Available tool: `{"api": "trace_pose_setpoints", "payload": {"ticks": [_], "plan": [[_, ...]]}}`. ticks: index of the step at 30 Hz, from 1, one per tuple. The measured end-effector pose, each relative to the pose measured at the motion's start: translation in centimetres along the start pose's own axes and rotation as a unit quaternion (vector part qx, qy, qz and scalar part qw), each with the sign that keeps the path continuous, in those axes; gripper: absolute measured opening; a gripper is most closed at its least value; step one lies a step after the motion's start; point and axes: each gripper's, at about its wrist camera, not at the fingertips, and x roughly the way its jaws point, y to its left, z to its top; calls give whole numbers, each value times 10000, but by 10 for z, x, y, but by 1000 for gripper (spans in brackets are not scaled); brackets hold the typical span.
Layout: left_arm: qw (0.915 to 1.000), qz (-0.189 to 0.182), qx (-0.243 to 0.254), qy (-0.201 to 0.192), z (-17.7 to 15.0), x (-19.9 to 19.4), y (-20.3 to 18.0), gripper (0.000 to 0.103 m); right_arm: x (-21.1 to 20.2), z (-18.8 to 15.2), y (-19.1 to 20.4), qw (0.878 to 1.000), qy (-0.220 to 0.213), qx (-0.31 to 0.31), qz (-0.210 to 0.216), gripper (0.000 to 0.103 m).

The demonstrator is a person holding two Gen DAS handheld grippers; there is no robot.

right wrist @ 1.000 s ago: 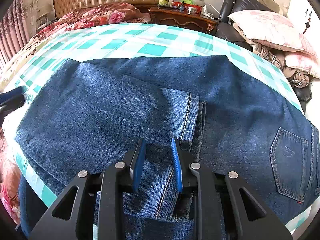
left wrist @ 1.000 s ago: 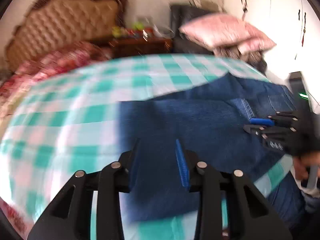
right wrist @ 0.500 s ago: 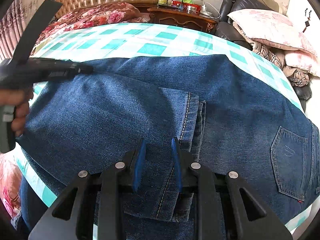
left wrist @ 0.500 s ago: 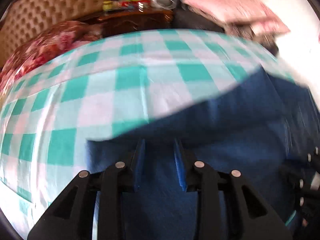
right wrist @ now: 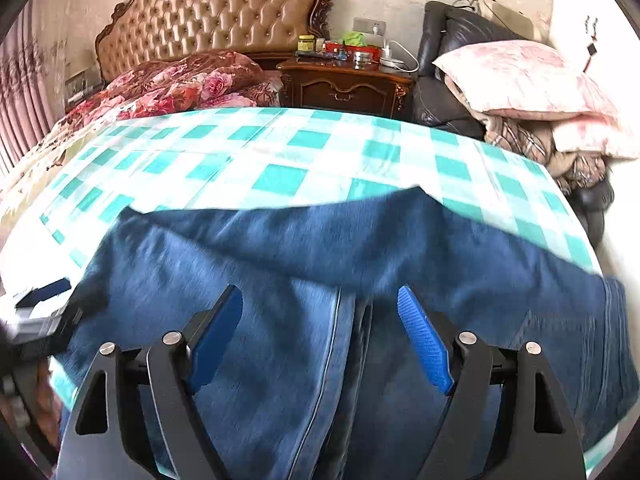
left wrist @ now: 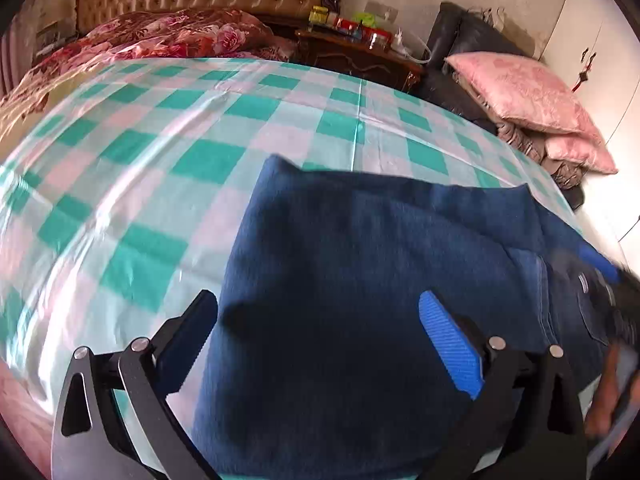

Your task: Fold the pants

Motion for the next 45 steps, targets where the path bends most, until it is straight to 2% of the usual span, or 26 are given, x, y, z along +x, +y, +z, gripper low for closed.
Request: {"api": "trace_pose_setpoints", "payload": {"ticks": [2,3,4,5,8,10,11,12,13,14,15,19,21,24,29,31,32,34,36,38,40,43,45], "plan": [[9991,-357,-63,-211,-8,-9,7,101,22,3,-5,9994,258,-73,-223,76],[9979,-458,-121,-435,-12,-17,12,101,34,1,-8,9984,411,-99,-373,74],[9981,-306,-83,-530,-14,-21,13,101,47,-3,-12,9964,648,-105,-541,70],[9981,-89,52,-612,-16,-26,12,101,53,-9,-19,9972,620,111,-401,70],[9966,243,518,-592,-12,-32,5,101,56,-13,-31,9968,676,416,-119,70],[9959,322,561,-639,-8,-33,4,100,56,-13,-29,9969,671,386,-160,70],[9964,334,507,-590,-5,-32,4,92,56,-13,-27,9970,661,351,-198,70],[9969,297,480,-540,-1,-30,6,74,55,-13,-26,9971,651,304,-248,70],[9976,229,456,-461,4,-26,8,65,55,-13,-25,9972,637,275,-284,70],[9978,217,473,-414,10,-23,8,51,54,-13,-22,9972,623,253,-313,70],[9974,220,565,-395,21,-17,6,41,54,-14,-22,9973,616,246,-329,70],[9943,246,1037,-85,49,13,-6,32,52,-11,-22,9971,626,258,-352,71],[9915,306,1255,175,60,33,-10,32,52,-12,-21,9970,626,245,-381,71],[9892,438,1248,624,64,63,-3,33,52,-12,-19,9969,630,215,-418,71],[9910,412,1187,466,64,64,4,35,52,-11,-21,9966,647,242,-445,73],[9942,289,974,343,64,60,10,52,53,-10,-21,9966,664,216,-446,74],[9954,322,865,250,64,57,13,66,53,-9,-21,9965,692,200,-419,74],[9968,437,653,140,65,55,22,69,51,-7,-25,9960,797,251,-314,74],[9983,374,428,128,63,55,33,68,36,-6,-42,9955,668,675,66,75],[9989,327,308,154,59,55,39,68,25,-8,-65,9858,642,1345,769,75],[9996,238,133,107,55,52,47,67,22,-9,-78,9781,707,1676,1014,72],[9999,37,-76,56,48,47,53,67,28,-9,-77,9732,957,1622,1318,61],[10000,-6,-61,49,42,43,54,67,34,-8,-69,9726,1093,1493,1410,57]]}}
